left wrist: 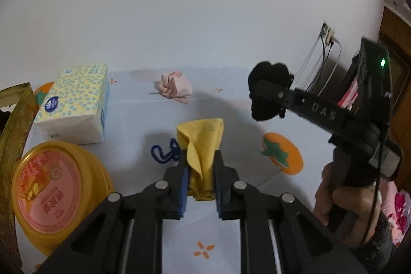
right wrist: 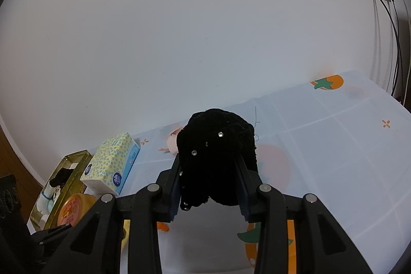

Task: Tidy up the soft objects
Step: 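Lift the yellow cloth and carry both items toward the gold tray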

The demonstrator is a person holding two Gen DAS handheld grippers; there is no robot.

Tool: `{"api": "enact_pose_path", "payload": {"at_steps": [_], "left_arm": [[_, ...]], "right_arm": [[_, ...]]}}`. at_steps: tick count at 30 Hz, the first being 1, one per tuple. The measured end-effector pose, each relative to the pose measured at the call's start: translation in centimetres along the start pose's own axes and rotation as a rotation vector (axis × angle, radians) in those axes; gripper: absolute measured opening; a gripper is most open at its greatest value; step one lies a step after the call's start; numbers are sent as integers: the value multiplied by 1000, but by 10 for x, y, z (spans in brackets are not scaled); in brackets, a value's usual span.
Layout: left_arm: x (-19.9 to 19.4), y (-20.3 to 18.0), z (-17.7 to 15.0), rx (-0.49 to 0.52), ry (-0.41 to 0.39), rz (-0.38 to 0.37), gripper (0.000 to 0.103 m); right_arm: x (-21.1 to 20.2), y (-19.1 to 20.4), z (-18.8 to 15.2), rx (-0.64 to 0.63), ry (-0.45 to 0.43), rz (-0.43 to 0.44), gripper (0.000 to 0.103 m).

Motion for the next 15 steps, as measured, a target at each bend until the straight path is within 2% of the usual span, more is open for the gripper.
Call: {"api": "enact_pose_path", "payload": {"at_steps": [3,7,11,15], "left_arm": [[-22,-1,6,14,-77,-13,15],[-44,7,18,37,-186,55,15],[-42,14,17,77,-206,155,15],[-37,15,14,104,-218,207,15]], "right_arm": [[-1,-1,1,5,-3,3,40],[-6,1,5,9,-29,21,40],[-11,7,7,-8,-58,28,40],[-12,12,3,-15,-67,25,40]]}}
Point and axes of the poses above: each gripper's, at about its wrist camera, not at the fingertips, and x roughly the way its jaws point, y to its left, z to its top, the point moved 9 cm from there along x, roughly the way its jaws point, and after that the axes turned 6 degrees about -z, right-handed, at the moved point
